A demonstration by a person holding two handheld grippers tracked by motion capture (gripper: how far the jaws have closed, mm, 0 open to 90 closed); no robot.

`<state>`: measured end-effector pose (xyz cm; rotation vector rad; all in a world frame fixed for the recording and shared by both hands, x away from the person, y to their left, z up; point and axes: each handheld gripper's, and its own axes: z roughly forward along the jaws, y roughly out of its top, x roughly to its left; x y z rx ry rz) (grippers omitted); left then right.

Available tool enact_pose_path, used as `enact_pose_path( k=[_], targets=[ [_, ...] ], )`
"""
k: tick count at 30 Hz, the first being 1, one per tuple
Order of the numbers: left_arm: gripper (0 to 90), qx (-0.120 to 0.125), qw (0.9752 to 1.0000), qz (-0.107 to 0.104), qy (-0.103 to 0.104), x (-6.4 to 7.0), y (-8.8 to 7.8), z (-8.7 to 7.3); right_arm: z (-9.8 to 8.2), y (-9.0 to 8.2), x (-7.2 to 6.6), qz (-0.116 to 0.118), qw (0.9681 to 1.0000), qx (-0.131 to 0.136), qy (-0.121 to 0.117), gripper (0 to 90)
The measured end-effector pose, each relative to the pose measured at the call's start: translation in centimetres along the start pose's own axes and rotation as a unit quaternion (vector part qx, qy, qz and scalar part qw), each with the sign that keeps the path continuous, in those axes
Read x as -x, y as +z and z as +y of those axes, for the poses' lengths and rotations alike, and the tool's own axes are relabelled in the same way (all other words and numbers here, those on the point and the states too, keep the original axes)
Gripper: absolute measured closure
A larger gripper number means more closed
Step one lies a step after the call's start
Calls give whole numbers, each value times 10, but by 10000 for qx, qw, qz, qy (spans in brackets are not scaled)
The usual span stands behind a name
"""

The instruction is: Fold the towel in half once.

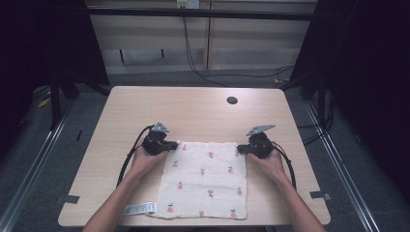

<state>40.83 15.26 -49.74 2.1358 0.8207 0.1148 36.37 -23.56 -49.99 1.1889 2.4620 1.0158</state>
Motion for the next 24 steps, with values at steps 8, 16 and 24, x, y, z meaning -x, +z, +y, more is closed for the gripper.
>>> enact_pose_path(
  k=[8, 16, 24],
  targets=[
    [876, 164, 9998, -108, 14, 3, -13, 2, 3, -10, 1, 213, 9995, 210, 119, 871],
    [879, 322, 9990, -242, 184, 4, -32, 10, 15, -26, 5, 417, 9961, 736, 269, 872],
    [880, 483, 9983, -236, 215, 5, -45, 13, 29, -38, 6, 521, 9932, 992, 326, 876]
  ],
)
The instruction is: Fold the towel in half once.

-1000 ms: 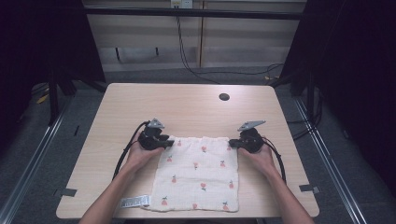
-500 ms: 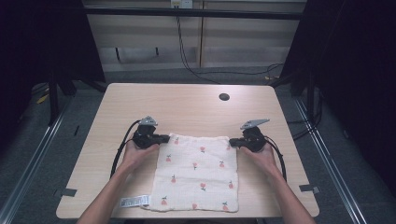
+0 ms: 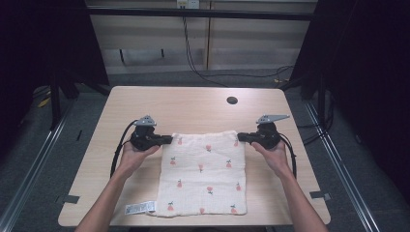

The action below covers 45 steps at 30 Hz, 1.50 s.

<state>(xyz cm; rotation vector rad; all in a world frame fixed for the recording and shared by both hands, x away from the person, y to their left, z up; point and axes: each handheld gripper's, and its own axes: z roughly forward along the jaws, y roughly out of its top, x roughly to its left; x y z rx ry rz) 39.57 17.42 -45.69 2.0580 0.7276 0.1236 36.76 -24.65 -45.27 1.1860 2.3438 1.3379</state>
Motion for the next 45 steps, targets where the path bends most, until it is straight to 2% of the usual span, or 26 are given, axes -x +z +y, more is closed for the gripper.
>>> enact_pose_path(
  k=[3, 4, 8, 9, 13, 18, 21, 23, 24, 26, 32, 36, 40, 45],
  targets=[
    [880, 124, 9999, 7, -81, -3, -4, 2, 8, 3, -2, 23, 9998, -150, -86, 877],
    [880, 100, 9999, 42, -26, -4, -5, 3, 11, 3, -2, 14, 9999, -104, -66, 877],
    [881, 186, 9998, 71, -18, -8, -7, 10, 23, 2, 3, 71, 9999, 99, 7, 877],
    [881, 216, 9998, 45, 15, -8, -7, 13, 25, 2, 4, 70, 9999, 124, 14, 877],
    [881, 177, 9997, 155, 115, -9, -6, 27, 33, 1, 7, 32, 9998, 194, 20, 877],
    [881, 366, 9991, 183, 131, -9, -9, 46, 41, -3, 10, -55, 9998, 210, 17, 877],
    [880, 529, 9983, 63, 219, -2, -14, 51, 48, -9, 9, -103, 9990, 429, -13, 877],
    [880, 518, 9980, 27, 361, 6, -16, 49, 49, -15, 4, -66, 9981, 589, -146, 878],
    [880, 522, 9978, 44, 398, 9, -16, 48, 49, -17, 0, -74, 9981, 578, -203, 878],
    [880, 537, 9979, 38, 373, 10, -16, 43, 46, -18, -3, -73, 9985, 484, -263, 878],
    [880, 359, 9990, 60, 245, 3, -15, 24, 31, -17, -4, -24, 9990, 405, -196, 878],
    [880, 317, 9995, 0, 82, -5, -7, 10, 22, -11, -2, 28, 9993, 337, -162, 878],
    [880, 251, 9997, -46, 17, -5, -5, 2, 14, -6, -2, 73, 9995, 264, -150, 877],
    [880, 155, 9996, -26, 220, 5, -15, -4, 4, -8, -8, 100, 9994, 280, -149, 877]
  ],
)
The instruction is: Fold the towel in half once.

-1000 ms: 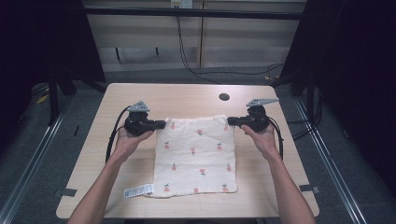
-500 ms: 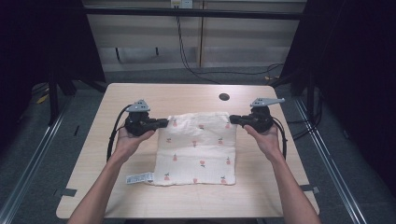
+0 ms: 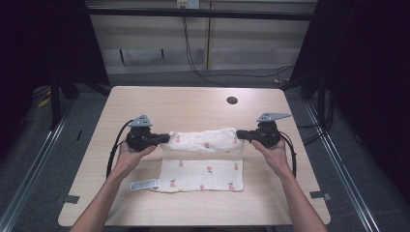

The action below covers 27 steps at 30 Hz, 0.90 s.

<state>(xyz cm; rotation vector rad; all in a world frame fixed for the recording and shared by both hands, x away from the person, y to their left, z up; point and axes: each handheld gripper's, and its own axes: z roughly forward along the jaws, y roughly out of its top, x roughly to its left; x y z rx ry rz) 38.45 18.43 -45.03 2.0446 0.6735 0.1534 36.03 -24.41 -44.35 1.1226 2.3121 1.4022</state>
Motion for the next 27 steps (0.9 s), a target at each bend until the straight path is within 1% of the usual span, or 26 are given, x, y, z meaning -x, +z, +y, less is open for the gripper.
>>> enact_pose_path(
  k=[2, 3, 4, 5, 7, 8, 9, 11, 12, 13, 14, 15, 17, 19, 20, 23, 24, 26, 27],
  targets=[
    [880, 37, 10000, -32, 5, 3, -3, -2, -3, -3, -2, 34, 10000, 24, 1, 877],
    [880, 26, 10000, -21, 45, 6, -5, -3, -4, -4, -3, 48, 10000, 23, 4, 877],
    [880, 40, 10000, -34, 21, 7, -6, -3, -5, -5, -5, 56, 10000, -9, -7, 877],
    [880, 16, 9999, -110, -3, 8, -6, -3, -5, -7, -5, 82, 10000, -1, -21, 877],
    [880, -65, 9999, -63, 113, 13, -7, -1, -5, -9, -7, 95, 9999, -32, -92, 877],
    [880, -69, 9998, -125, 129, 15, -8, 1, -4, -11, -8, 92, 9999, 13, -84, 877],
    [880, -39, 9998, -161, 142, 17, -10, 2, -3, -13, -9, 125, 9999, 36, -76, 877],
    [880, -39, 9996, -144, 242, 22, -14, 5, -2, -15, -12, 110, 9999, 24, -129, 877],
    [880, -28, 9996, -171, 227, 23, -17, 6, -3, -16, -14, 125, 9998, 9, -159, 877],
    [880, -10, 9996, -148, 253, 24, -18, 6, -4, -18, -17, 128, 9997, 25, -190, 877],
    [880, 33, 9997, -99, 236, 25, -20, 5, -4, -19, -19, 127, 9997, 18, -198, 877],
    [880, 0, 9997, -150, 203, 26, -20, 3, -6, -21, -20, 148, 9997, 33, -208, 876],
    [880, -108, 9997, -88, 190, 30, -17, -4, -9, -23, -22, 140, 9997, 60, -190, 876],
    [880, -160, 9996, -112, 191, 33, -15, -8, -13, -22, -24, 131, 9997, 17, -195, 876],
    [879, -188, 9995, -157, 206, 35, -15, -10, -15, -22, -24, 140, 9997, -18, -185, 876],
    [879, -191, 9991, -236, 292, 43, -19, -10, -20, -22, -28, 119, 9996, -134, -225, 875],
    [879, -186, 9989, -223, 366, 46, -22, -9, -21, -23, -28, 111, 9996, -132, -239, 874],
    [879, -164, 9989, -253, 366, 49, -26, -8, -21, -28, -31, 130, 9994, -153, -291, 874],
    [879, -133, 9990, -279, 331, 51, -28, -8, -20, -32, -32, 132, 9994, -98, -305, 873]
  ],
)
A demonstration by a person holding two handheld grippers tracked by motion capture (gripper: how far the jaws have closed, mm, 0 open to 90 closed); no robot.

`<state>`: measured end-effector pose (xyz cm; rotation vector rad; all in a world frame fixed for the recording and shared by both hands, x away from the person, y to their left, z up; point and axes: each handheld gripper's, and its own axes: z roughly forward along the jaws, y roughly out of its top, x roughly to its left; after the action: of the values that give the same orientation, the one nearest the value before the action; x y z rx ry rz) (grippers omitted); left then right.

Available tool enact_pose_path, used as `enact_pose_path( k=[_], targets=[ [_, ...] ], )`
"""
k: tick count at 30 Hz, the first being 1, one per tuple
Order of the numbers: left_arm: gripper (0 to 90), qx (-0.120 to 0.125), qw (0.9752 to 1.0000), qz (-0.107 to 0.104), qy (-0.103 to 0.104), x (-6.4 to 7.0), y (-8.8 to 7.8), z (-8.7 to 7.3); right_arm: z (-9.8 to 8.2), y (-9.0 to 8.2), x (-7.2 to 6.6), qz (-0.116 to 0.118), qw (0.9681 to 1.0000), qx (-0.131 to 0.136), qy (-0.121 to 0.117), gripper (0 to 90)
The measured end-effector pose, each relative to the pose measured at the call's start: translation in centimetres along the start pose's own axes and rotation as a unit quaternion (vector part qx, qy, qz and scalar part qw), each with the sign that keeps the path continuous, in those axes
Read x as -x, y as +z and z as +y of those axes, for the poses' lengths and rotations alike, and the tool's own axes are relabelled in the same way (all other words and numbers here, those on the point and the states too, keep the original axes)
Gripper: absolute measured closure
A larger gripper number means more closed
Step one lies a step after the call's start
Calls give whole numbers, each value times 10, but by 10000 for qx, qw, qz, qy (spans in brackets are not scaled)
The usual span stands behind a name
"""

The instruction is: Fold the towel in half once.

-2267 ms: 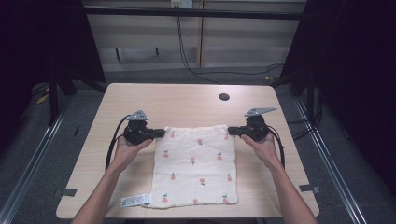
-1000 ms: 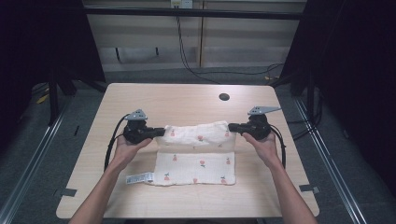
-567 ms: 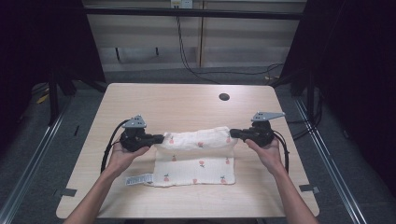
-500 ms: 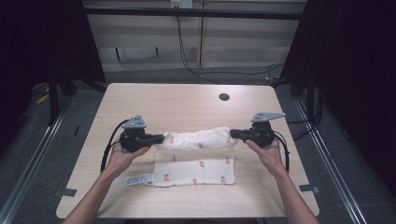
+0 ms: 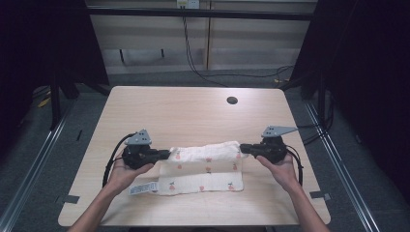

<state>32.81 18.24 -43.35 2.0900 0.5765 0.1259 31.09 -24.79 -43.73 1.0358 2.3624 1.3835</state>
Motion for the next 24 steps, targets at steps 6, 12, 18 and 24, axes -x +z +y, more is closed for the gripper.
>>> enact_pose_path(
  k=[6, 12, 18, 24],
  targets=[
    [879, 60, 10000, 74, -7, 4, -5, -7, 0, -10, -12, 12, 9999, 17, -134, 873],
    [877, -177, 9998, 41, 9, 8, 7, -20, -16, -3, -16, 46, 9997, -204, -141, 872],
    [874, -360, 9992, -64, 143, 16, 12, -32, -37, 4, -20, 172, 9989, -424, -60, 868],
    [853, -613, 9978, -121, 215, 22, 19, -43, -43, 0, -30, 238, 9988, -408, -86, 857]
  ],
)
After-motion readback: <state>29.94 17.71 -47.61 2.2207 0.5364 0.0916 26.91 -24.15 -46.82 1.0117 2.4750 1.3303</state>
